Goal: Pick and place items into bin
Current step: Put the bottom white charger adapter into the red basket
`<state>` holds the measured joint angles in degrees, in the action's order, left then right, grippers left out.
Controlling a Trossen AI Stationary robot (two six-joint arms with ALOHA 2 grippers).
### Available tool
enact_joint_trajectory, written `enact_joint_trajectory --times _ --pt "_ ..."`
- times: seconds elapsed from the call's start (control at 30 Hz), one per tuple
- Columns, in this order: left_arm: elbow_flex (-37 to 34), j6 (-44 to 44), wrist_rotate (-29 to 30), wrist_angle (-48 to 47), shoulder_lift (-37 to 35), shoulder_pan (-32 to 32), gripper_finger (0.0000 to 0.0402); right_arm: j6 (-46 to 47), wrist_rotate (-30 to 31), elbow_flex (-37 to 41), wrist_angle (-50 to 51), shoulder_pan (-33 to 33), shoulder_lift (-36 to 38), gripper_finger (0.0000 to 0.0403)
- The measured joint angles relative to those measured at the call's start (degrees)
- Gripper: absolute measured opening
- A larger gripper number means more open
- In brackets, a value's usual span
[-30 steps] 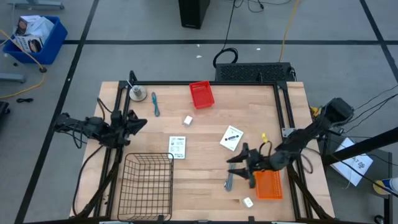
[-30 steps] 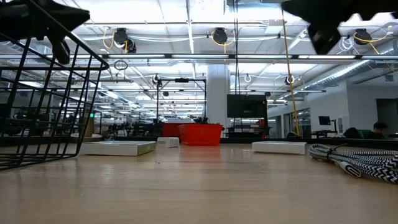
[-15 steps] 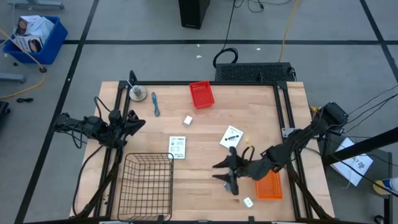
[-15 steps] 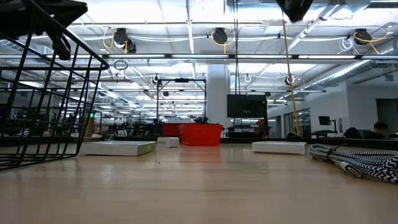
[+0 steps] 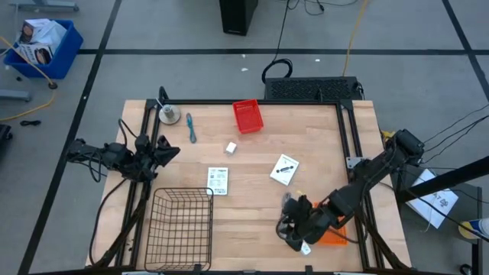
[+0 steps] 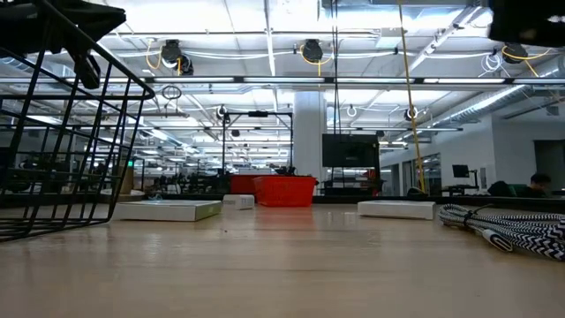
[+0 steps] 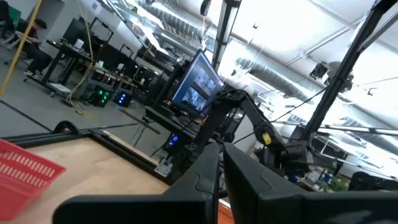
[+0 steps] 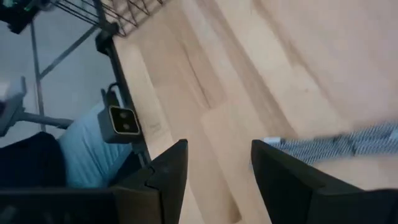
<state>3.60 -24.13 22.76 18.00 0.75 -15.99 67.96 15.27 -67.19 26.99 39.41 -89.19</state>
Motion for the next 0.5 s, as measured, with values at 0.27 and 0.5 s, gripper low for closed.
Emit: enact_joint_trajectory --times 0.27,0.5 --pt "0.00 -0.45 -0.21 0.02 0.00 0.00 0.0026 9.15 -7.47 -1.93 1.83 2.92 -7.34 0.0169" --pt "0.00 -0.14 0.90 0.26 0.00 0.00 0.0026 11.70 -9.90 -4.66 5.85 3.09 -9.79 0.0169"
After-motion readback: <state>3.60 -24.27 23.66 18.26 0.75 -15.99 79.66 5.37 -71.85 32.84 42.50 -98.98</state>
